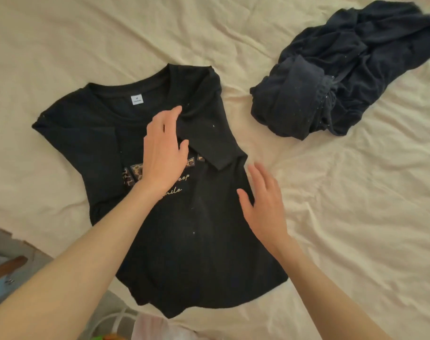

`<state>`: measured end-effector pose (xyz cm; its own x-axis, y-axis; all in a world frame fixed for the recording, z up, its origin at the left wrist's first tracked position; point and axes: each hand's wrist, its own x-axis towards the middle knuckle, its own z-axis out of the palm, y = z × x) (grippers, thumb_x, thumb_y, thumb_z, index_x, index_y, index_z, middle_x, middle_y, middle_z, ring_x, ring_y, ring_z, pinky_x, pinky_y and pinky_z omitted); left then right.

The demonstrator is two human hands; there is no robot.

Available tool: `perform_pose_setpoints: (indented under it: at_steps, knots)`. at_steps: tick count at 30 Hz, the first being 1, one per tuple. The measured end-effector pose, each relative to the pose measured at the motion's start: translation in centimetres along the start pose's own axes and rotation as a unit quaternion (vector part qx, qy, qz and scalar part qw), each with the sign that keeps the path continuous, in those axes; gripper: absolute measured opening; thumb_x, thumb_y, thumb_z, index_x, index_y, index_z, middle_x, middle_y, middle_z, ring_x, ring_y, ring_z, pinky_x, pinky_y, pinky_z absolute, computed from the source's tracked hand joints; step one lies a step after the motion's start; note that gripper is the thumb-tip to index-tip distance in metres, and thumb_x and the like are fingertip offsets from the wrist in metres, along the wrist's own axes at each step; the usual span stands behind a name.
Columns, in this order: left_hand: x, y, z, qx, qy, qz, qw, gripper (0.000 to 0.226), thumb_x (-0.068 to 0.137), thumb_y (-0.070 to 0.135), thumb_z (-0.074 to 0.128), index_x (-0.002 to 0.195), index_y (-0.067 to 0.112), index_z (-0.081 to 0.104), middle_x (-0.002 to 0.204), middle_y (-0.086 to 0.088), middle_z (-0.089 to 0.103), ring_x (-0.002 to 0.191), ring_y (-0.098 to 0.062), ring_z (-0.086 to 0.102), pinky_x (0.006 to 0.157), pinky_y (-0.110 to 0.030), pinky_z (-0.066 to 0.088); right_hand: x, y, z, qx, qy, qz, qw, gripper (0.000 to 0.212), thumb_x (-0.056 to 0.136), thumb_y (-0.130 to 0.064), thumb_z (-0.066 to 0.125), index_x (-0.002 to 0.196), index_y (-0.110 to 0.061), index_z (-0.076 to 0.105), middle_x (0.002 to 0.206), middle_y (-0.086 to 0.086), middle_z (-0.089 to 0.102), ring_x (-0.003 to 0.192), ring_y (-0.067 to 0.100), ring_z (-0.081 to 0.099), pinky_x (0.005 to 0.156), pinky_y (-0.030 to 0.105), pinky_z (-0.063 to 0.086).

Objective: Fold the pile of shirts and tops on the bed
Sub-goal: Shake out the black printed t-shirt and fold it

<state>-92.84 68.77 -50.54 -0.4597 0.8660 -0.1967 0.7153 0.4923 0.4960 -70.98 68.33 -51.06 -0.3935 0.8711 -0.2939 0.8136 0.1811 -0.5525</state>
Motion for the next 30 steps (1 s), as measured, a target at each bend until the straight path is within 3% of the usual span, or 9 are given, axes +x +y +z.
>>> perform_pose_setpoints:
  at_steps: [2, 4, 8, 10, 14, 17, 19, 26, 30]
  knots:
    - [-4.1, -1.0, 0.1, 0.044, -0.022, -0.003, 0.999, 0.057, 0.091, 0.012, 0.055, 0.143, 0.016, 0.033, 0.149, -0.009, 0.031, 0.139, -0.025, 0.025, 0.112, -0.04, 0.024, -2.1, 0.4, -1.1, 0.051, 0.001, 0.097, 0.994, 0.043, 0.091, -0.023, 0.059, 0.132, -0.012, 0.049, 0.128, 0.003, 0.051, 0.113, 0.018, 0.052, 0.095, 0.027, 0.044]
    - [-8.7, -2.2, 0.4, 0.092, -0.079, -0.032, 0.992, 0.052, 0.095, 0.016, 0.05, 0.144, 0.017, 0.033, 0.154, -0.007, 0.023, 0.144, -0.025, 0.015, 0.115, -0.041, 0.015, -4.7, 0.8, -1.8, 0.049, -0.028, 0.161, 0.985, 0.036, 0.092, -0.027, 0.057, 0.125, -0.014, 0.053, 0.118, -0.002, 0.052, 0.101, 0.015, 0.055, 0.082, 0.022, 0.042]
    - [-17.0, -3.5, 0.8, 0.133, -0.149, -0.042, 0.979, 0.05, 0.097, 0.016, 0.044, 0.145, 0.018, 0.031, 0.156, -0.007, 0.018, 0.145, -0.024, 0.009, 0.115, -0.036, 0.002, -9.0, 1.6, -1.8, 0.048, -0.067, 0.216, 0.973, 0.023, 0.094, -0.026, 0.054, 0.114, -0.016, 0.058, 0.104, -0.009, 0.049, 0.097, 0.014, 0.055, 0.081, 0.028, 0.045]
    - [-19.6, -3.8, 0.4, 0.095, -0.125, -0.055, 0.986, 0.044, 0.095, 0.01, 0.048, 0.139, 0.015, 0.044, 0.152, -0.009, 0.03, 0.143, -0.026, 0.019, 0.115, -0.038, 0.009, -10.0, 1.9, -1.8, 0.058, -0.068, 0.249, 0.964, 0.013, 0.095, -0.023, 0.052, 0.101, -0.015, 0.06, 0.095, -0.006, 0.052, 0.092, 0.016, 0.054, 0.074, 0.027, 0.042]
    - [-22.4, -5.7, -1.5, 0.016, 0.064, -0.193, 0.979, 0.037, 0.091, 0.003, 0.051, 0.128, 0.008, 0.051, 0.139, -0.014, 0.043, 0.131, -0.029, 0.038, 0.108, -0.043, 0.031, -10.2, 2.5, -2.6, 0.128, -0.048, 0.328, 0.935, 0.013, 0.095, -0.02, 0.046, 0.088, -0.011, 0.052, 0.083, -0.003, 0.053, 0.076, 0.015, 0.05, 0.059, 0.02, 0.037]
    - [-23.0, -8.2, -2.8, -0.146, 0.129, -0.345, 0.918, 0.038, 0.095, 0.008, 0.048, 0.133, 0.008, 0.042, 0.136, -0.012, 0.042, 0.119, -0.024, 0.046, 0.099, -0.034, 0.04, -10.2, 2.8, -2.8, 0.143, -0.046, 0.32, 0.935, 0.015, 0.095, -0.019, 0.044, 0.091, -0.006, 0.05, 0.08, 0.0, 0.051, 0.07, 0.014, 0.046, 0.058, 0.023, 0.037]
    - [-23.3, -9.3, -3.1, -0.259, 0.104, -0.42, 0.864, 0.033, 0.099, 0.017, 0.044, 0.131, 0.01, 0.043, 0.128, -0.01, 0.051, 0.109, -0.024, 0.056, 0.089, -0.03, 0.045, -10.4, 3.0, -2.5, 0.143, -0.044, 0.313, 0.938, 0.016, 0.096, -0.021, 0.042, 0.093, -0.006, 0.048, 0.078, -0.001, 0.048, 0.07, 0.016, 0.045, 0.057, 0.025, 0.036]
    - [-26.8, -9.1, -0.8, -0.385, 0.005, -0.452, 0.805, 0.027, 0.097, 0.025, 0.05, 0.121, 0.014, 0.051, 0.118, -0.002, 0.057, 0.108, -0.021, 0.055, 0.092, -0.033, 0.047, -11.5, 4.3, -2.0, 0.126, -0.082, 0.267, 0.952, 0.022, 0.093, -0.03, 0.056, 0.105, -0.011, 0.053, 0.092, 0.002, 0.056, 0.083, 0.016, 0.054, 0.059, 0.019, 0.037]
    - [-29.0, -8.5, 0.8, -0.371, -0.018, -0.455, 0.809, 0.012, 0.097, 0.023, 0.05, 0.104, 0.014, 0.055, 0.107, -0.005, 0.061, 0.097, -0.02, 0.058, 0.073, -0.026, 0.047, -12.2, 6.1, -2.5, 0.113, -0.129, 0.263, 0.95, 0.013, 0.09, -0.021, 0.059, 0.096, -0.009, 0.062, 0.092, 0.005, 0.063, 0.088, 0.023, 0.059, 0.069, 0.029, 0.042]
